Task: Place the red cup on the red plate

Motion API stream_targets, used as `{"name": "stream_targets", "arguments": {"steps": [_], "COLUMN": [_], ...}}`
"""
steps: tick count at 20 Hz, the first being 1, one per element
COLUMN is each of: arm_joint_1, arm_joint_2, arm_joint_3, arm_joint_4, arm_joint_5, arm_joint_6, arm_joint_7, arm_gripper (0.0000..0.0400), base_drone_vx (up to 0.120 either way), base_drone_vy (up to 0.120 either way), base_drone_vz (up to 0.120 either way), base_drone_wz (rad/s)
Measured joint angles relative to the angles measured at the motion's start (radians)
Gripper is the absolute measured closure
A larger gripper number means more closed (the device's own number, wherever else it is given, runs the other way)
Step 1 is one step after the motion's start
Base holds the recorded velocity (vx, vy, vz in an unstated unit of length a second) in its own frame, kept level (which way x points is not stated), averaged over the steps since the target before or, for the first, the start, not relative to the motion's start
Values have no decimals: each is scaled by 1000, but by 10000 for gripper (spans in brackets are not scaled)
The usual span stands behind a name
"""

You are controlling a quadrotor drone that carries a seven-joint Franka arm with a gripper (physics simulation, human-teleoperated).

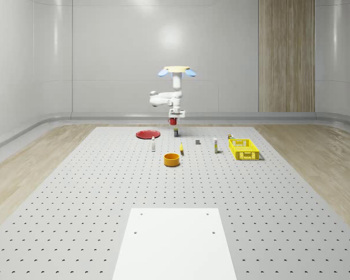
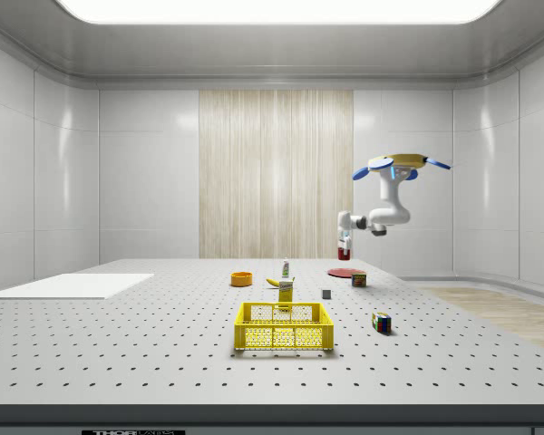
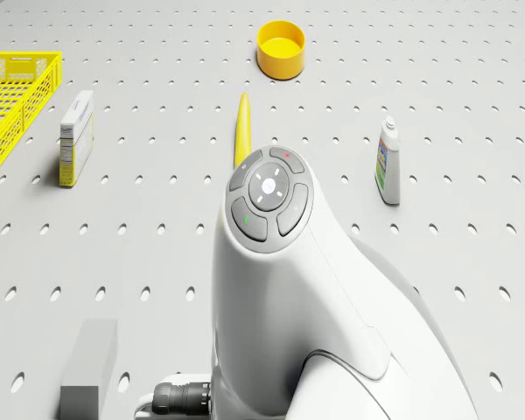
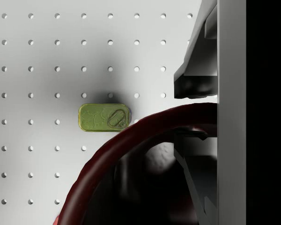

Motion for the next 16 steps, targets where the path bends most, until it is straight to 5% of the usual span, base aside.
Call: {"name": "stream_targets", "arguments": {"steps": [16], "arm_joint_1": [-7], "arm_joint_2": [-37], "arm_joint_3": [6], "arm_joint_4": [1], "arm_joint_5": [15], "arm_joint_6": [34], "arm_joint_7": [6], "arm_gripper": [300], "base_drone_vx": [0], "base_drone_vy": [-120], "base_drone_vz": [0], "base_drone_wz": [0]}}
